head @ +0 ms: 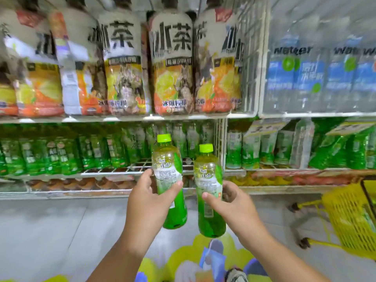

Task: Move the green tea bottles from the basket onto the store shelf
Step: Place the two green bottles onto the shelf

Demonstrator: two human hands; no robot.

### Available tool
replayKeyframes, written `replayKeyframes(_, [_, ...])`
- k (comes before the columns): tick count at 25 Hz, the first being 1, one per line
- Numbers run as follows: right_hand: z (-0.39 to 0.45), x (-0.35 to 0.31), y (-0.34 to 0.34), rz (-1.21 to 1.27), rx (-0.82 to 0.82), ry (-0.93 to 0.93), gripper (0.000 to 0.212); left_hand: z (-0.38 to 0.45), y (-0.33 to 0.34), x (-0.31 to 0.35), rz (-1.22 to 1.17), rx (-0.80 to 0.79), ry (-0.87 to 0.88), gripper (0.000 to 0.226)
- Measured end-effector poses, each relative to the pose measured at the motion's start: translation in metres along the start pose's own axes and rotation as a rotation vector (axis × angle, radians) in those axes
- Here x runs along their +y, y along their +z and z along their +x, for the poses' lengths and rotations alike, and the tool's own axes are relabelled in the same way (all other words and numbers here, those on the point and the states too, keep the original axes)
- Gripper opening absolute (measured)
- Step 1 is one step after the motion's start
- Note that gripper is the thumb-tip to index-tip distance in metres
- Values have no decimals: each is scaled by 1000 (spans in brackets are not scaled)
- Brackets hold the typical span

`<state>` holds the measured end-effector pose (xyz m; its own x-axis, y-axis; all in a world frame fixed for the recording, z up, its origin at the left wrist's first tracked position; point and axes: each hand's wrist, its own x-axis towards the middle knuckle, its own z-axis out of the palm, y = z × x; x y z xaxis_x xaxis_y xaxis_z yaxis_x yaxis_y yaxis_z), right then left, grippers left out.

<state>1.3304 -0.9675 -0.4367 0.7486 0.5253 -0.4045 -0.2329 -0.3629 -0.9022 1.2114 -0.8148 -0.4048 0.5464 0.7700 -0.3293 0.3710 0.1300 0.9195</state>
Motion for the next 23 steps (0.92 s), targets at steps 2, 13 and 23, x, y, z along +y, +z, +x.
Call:
replayKeyframes(2, [21, 17, 4, 39, 15, 8, 18, 19, 7, -24, 0, 5, -7, 32])
replayKeyframes(13, [146, 58, 21, 55, 228, -13, 33, 139, 48, -83, 174, 168, 24, 52])
replayKeyframes(23, [241, 43, 32, -62, 236, -51, 54, 232, 94, -75, 228, 109, 82, 82])
